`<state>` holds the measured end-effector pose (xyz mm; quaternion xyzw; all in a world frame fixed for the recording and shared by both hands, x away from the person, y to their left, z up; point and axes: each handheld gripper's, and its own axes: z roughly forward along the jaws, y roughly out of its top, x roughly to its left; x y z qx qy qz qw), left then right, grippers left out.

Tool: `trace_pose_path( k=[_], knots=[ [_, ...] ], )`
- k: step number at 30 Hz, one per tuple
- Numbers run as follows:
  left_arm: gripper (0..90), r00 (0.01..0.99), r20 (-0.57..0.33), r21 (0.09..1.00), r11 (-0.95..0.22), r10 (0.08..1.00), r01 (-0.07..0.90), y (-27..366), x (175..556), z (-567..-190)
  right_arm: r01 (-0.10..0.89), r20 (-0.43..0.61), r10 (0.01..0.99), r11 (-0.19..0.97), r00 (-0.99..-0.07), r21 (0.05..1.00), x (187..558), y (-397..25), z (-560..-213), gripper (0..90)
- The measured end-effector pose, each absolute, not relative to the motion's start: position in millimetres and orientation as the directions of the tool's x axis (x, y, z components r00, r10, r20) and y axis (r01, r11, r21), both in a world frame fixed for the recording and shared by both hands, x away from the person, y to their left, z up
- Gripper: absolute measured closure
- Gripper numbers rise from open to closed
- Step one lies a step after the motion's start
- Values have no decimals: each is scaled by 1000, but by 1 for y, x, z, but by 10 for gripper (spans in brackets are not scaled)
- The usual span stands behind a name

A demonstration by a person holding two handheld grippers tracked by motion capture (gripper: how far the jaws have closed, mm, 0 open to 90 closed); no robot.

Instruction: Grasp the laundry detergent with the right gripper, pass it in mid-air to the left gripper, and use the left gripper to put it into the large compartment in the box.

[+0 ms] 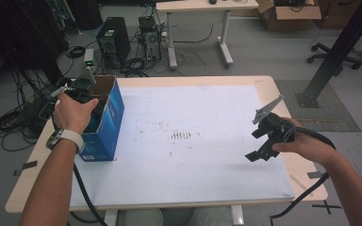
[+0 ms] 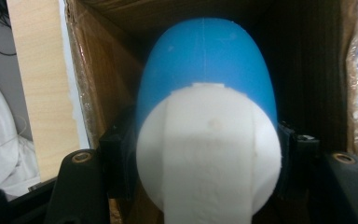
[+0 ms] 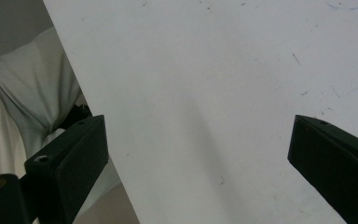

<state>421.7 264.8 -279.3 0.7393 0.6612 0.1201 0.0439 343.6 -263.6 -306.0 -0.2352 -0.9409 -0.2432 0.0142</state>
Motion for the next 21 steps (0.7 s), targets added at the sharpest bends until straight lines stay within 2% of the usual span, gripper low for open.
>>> trace_pose_path(
  k=[9, 21],
  knots=[
    [363, 102, 108, 227, -124, 989, 966, 266, 421, -280, 449, 141, 435, 772, -889, 451, 342, -264, -306, 49],
    [283, 107, 98, 224, -126, 989, 966, 264, 421, -278, 444, 138, 431, 775, -892, 450, 341, -263, -306, 49]
  ],
)
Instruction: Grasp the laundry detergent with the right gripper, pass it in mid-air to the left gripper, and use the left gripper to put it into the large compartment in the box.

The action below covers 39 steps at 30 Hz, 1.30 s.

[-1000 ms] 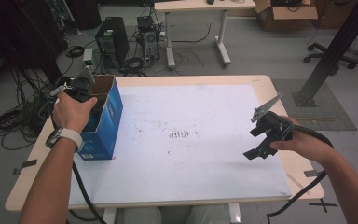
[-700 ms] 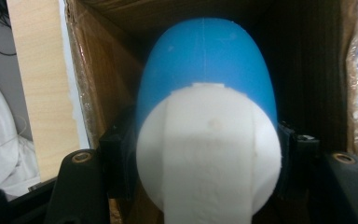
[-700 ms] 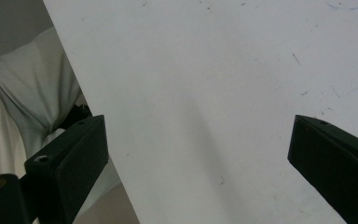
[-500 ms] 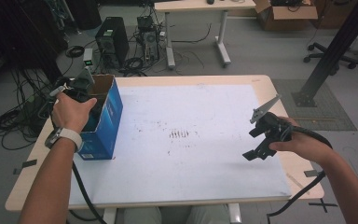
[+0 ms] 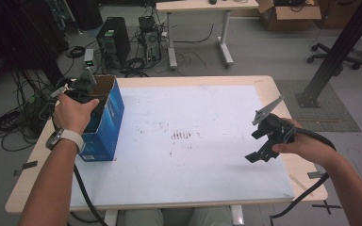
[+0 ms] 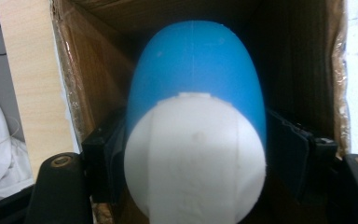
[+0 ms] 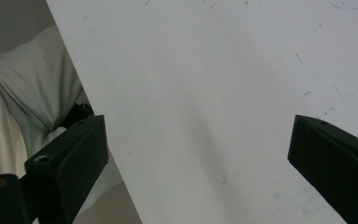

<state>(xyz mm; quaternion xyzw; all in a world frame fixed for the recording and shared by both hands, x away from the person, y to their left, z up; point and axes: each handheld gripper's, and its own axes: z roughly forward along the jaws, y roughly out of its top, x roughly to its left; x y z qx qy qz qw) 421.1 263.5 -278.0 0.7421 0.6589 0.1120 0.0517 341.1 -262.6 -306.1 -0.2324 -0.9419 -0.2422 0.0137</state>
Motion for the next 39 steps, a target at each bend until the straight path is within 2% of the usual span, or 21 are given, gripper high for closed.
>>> trace_pose_path(
  k=[2, 15, 18, 39],
  knots=[
    [255, 108, 104, 224, -129, 989, 966, 264, 421, -277, 441, 136, 429, 776, -893, 450, 341, -263, -306, 49],
    [241, 100, 84, 252, -119, 991, 960, 266, 417, -267, 432, 136, 420, 778, -898, 456, 339, -263, -305, 49],
    [204, 94, 87, 261, -114, 992, 959, 266, 416, -263, 434, 140, 419, 776, -897, 458, 338, -263, -305, 47],
    [178, 118, 70, 310, -134, 991, 941, 260, 400, -219, 428, 124, 423, 768, -898, 476, 330, -269, -297, 47]
  ],
)
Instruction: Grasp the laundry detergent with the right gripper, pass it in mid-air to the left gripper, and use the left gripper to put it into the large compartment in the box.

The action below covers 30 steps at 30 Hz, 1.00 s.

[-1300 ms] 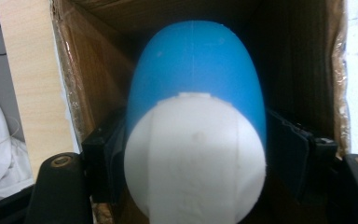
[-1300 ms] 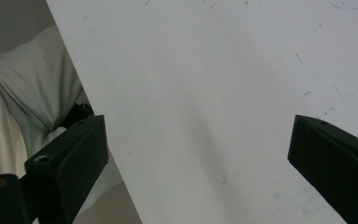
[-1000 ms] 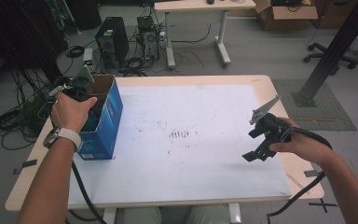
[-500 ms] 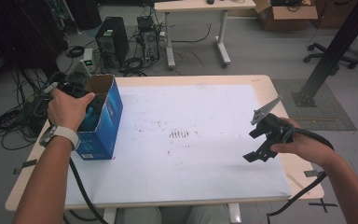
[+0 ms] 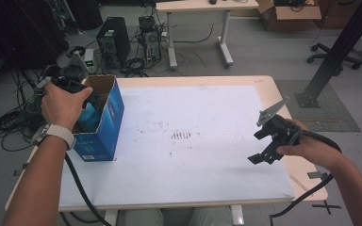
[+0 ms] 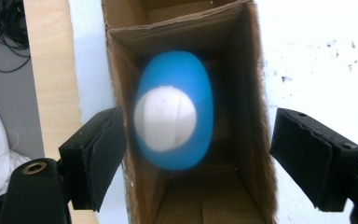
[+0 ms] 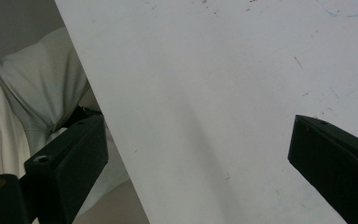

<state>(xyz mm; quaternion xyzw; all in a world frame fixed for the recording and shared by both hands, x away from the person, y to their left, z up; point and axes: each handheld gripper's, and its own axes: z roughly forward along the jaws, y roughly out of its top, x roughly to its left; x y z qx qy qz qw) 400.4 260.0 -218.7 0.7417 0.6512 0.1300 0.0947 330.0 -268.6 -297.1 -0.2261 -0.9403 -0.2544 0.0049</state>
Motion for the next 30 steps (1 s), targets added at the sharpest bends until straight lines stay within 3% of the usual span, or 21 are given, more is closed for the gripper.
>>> trace_pose_path(
  k=[30],
  knots=[
    [101, 348, 39, 329, -341, 937, 881, 202, 360, -174, 439, 115, 443, 751, -889, 493, 320, -277, -290, 46]
  ],
)
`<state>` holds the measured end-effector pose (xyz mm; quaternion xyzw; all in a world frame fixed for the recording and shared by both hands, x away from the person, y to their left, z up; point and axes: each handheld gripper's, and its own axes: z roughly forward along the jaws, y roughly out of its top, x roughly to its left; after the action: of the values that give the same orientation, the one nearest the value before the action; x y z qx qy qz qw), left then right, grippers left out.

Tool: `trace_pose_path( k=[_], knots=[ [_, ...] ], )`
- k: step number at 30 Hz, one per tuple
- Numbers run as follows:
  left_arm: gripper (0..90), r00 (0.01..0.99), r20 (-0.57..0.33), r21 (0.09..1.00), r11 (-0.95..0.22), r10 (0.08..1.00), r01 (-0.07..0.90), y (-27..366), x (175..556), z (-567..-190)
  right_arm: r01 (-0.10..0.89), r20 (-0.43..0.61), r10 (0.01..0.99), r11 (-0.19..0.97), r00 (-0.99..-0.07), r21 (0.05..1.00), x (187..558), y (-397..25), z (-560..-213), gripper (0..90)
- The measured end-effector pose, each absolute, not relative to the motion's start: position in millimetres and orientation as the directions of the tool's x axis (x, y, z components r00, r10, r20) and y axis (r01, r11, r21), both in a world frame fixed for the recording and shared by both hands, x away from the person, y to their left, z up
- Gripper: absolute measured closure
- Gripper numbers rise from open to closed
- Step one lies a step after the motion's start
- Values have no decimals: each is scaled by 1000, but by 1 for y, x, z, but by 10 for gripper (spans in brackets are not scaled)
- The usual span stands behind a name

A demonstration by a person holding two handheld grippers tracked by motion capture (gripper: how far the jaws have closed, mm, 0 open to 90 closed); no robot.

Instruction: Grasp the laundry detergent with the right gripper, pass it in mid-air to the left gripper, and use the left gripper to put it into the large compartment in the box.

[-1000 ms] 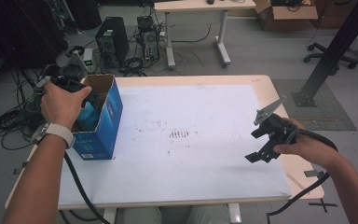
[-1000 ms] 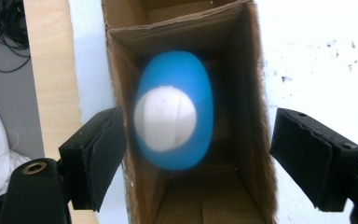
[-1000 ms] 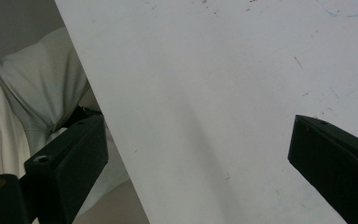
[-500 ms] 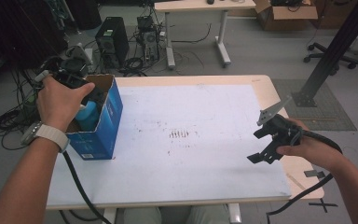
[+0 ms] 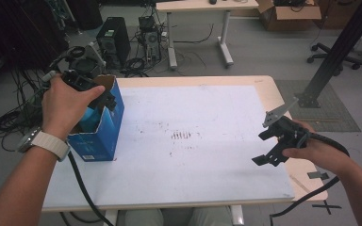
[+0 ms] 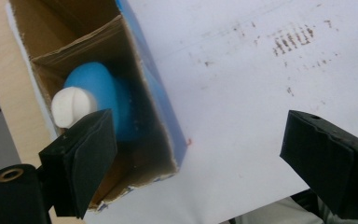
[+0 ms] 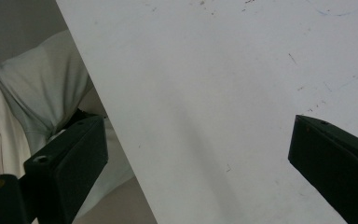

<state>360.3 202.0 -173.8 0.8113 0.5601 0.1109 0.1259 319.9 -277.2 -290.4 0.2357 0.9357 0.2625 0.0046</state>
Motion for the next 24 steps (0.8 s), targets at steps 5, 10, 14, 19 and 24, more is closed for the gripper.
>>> trace_pose_path(
  k=[5, 10, 14, 19, 24],
  knots=[
    [73, 378, 23, 335, -364, 925, 869, 196, 355, -172, 433, 110, 440, 753, -891, 495, 319, -278, -290, 46],
    [62, 408, 9, 343, -386, 913, 856, 189, 350, -170, 438, 112, 445, 749, -888, 496, 319, -277, -290, 46],
    [53, 425, -2, 340, -399, 905, 852, 185, 347, -169, 435, 111, 443, 751, -890, 497, 318, -277, -290, 46],
    [52, 445, -7, 341, -416, 896, 843, 181, 343, -167, 439, 113, 446, 750, -888, 494, 318, -278, -289, 46],
    [52, 466, -13, 341, -434, 885, 834, 175, 341, -164, 436, 111, 443, 753, -890, 493, 319, -277, -289, 46]
  ],
)
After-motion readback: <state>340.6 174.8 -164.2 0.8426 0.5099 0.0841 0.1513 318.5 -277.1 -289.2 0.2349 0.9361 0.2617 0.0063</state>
